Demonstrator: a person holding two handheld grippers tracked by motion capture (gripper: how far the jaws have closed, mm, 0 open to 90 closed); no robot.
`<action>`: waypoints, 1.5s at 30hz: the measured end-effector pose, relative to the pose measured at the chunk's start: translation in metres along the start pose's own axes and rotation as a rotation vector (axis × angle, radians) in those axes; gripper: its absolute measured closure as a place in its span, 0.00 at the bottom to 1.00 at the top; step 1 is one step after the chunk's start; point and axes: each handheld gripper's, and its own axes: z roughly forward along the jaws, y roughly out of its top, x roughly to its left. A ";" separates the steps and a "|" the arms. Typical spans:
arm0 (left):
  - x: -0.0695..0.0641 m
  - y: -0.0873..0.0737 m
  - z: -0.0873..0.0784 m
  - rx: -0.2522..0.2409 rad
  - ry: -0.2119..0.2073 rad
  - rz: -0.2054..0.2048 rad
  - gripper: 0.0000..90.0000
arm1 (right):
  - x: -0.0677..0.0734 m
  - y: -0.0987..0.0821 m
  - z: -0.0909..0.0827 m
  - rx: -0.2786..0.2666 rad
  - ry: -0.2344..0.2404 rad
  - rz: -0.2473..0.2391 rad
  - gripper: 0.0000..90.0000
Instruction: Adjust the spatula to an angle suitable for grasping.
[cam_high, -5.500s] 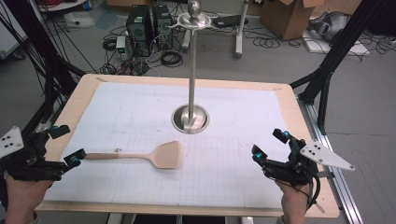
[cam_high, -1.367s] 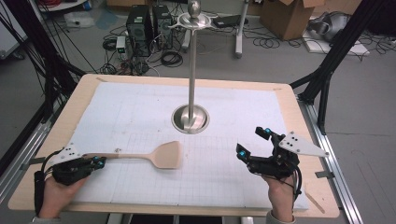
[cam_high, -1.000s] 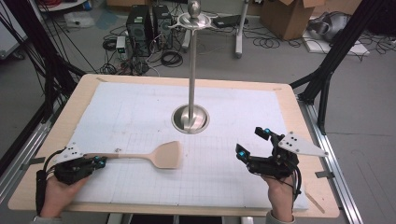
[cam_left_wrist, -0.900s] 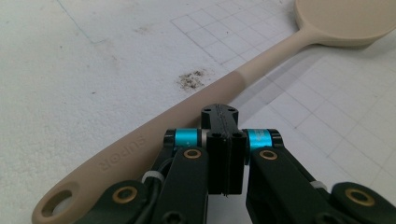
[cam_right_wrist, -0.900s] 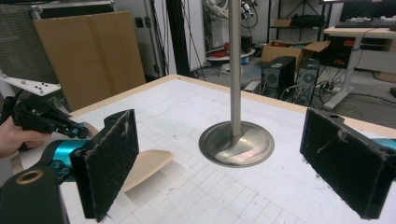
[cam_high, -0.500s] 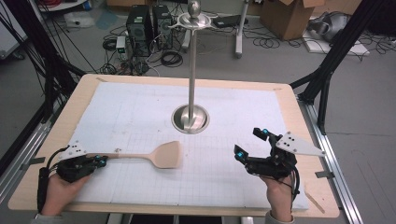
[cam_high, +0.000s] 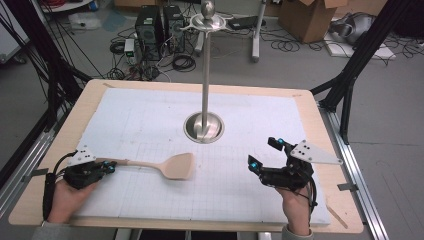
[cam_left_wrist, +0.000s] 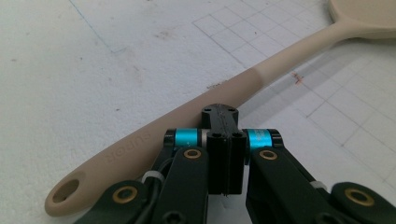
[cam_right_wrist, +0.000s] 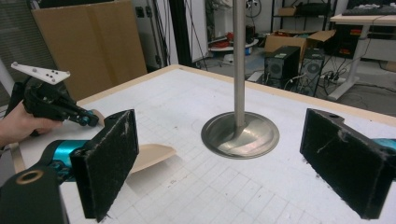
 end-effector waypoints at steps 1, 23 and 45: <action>0.001 0.000 0.001 -0.003 -0.001 -0.001 1.00 | 0.000 0.000 0.000 0.000 0.000 0.000 0.12; 0.010 0.025 0.025 0.032 0.073 -0.060 1.00 | 0.002 0.001 0.001 0.008 0.010 -0.003 0.12; -0.010 0.059 0.008 -0.149 -0.128 -0.049 1.00 | 0.001 0.001 -0.001 -0.002 0.012 -0.016 0.12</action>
